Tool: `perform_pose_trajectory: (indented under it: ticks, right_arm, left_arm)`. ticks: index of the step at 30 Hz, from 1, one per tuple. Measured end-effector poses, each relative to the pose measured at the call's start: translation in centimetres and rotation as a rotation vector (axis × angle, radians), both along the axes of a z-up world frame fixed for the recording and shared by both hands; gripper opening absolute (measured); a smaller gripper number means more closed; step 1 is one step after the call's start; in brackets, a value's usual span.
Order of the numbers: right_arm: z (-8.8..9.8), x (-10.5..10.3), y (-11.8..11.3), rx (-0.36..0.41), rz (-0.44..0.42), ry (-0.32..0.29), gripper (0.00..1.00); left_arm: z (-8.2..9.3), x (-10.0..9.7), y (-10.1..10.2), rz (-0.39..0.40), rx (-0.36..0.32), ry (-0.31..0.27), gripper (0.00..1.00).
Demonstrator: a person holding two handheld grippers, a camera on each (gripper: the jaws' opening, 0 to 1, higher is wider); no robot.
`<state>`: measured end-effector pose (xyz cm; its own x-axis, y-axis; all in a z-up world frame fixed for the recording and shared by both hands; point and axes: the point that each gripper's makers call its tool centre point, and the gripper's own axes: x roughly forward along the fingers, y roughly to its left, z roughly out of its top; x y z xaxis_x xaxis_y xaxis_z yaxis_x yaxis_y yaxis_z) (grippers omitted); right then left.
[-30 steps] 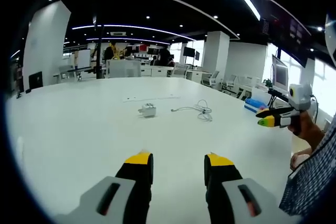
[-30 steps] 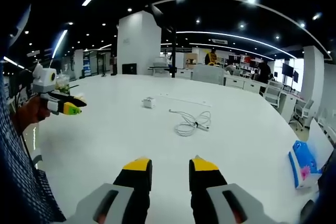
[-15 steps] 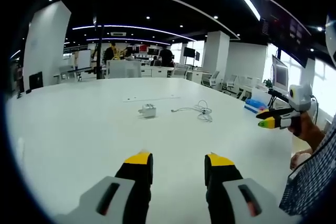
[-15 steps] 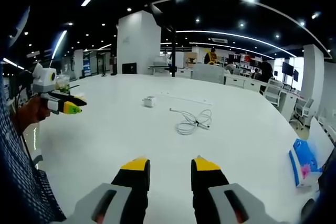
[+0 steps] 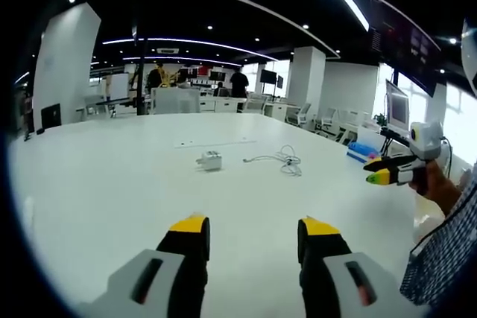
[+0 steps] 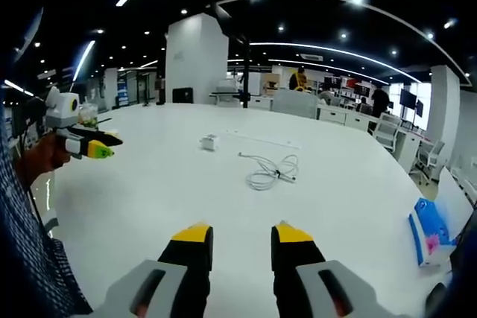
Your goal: Plug the desk Type‑C cable into the charger adapter.
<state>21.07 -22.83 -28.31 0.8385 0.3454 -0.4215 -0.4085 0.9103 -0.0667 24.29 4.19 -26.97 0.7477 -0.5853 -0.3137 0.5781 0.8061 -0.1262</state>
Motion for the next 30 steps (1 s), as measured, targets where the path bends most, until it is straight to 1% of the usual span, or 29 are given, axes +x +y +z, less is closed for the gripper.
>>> perform_pose_trajectory:
  ticks: [7,12,19,22,24,27,30]
  right_arm:
    - [0.5,0.0,-0.8,0.009,-0.019,-0.009,0.34]
    - [0.6,0.2,-0.7,0.015,-0.02,-0.012,0.34]
    - [0.7,0.5,-0.4,0.021,-0.015,-0.018,0.34]
    - [0.6,0.5,-0.4,0.02,-0.016,-0.013,0.35]
    - [0.7,0.6,-0.5,0.035,-0.022,-0.019,0.35]
    - [0.6,0.6,-0.4,0.034,-0.02,-0.016,0.35]
    - [0.6,0.5,-0.3,0.026,-0.012,-0.014,0.35]
  left_arm:
    - [0.2,0.3,-0.9,-0.025,-0.016,-0.005,0.52]
    - [0.1,0.3,-1.4,-0.04,-0.026,0.002,0.53]
    - [0.2,0.7,-0.5,-0.012,-0.02,-0.003,0.53]
    - [0.0,0.8,-0.3,-0.005,0.001,-0.002,0.53]
    - [-0.1,0.8,-0.3,-0.003,0.004,0.0,0.53]
    - [0.1,0.6,-0.6,-0.011,-0.028,0.003,0.55]
    - [0.2,0.5,-0.8,-0.016,-0.025,0.002,0.55]
